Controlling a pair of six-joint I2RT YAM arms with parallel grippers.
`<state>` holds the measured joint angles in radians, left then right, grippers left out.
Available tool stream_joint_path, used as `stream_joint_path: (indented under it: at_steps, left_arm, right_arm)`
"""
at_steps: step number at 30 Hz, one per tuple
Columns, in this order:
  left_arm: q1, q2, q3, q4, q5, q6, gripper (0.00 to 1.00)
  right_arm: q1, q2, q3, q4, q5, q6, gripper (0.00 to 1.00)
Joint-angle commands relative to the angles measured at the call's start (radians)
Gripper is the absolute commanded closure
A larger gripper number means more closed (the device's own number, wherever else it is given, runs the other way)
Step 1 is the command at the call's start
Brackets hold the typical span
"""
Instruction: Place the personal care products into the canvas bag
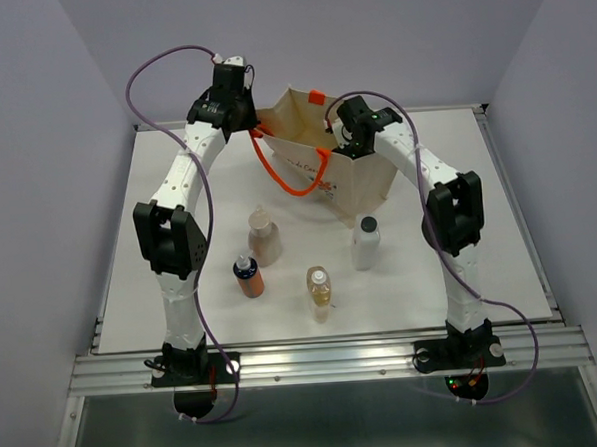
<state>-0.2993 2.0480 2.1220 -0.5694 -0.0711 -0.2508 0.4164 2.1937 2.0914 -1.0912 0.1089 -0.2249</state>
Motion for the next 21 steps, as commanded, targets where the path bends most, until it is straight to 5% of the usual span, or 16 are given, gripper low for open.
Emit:
stream_joint_path:
  at_steps: [1, 8, 15, 21]
  left_arm:
    - [0.043, -0.032, 0.033, 0.051, -0.035, 0.027, 1.00]
    - [0.000, -0.023, 0.035, 0.091, 0.020, 0.042, 1.00]
    - [-0.029, -0.002, 0.061, 0.097, 0.039, 0.031, 1.00]
    - [-0.043, -0.002, 0.058, 0.108, 0.028, 0.019, 1.00]
  right_arm:
    - [-0.033, -0.023, 0.050, -0.073, 0.085, -0.010, 0.47]
    - [-0.033, -0.041, 0.189, -0.029, -0.014, 0.002, 0.09]
    - [-0.033, -0.132, 0.300, 0.072, -0.092, 0.013, 0.00]
    - [-0.033, -0.369, 0.172, 0.224, -0.346, 0.059, 0.00]
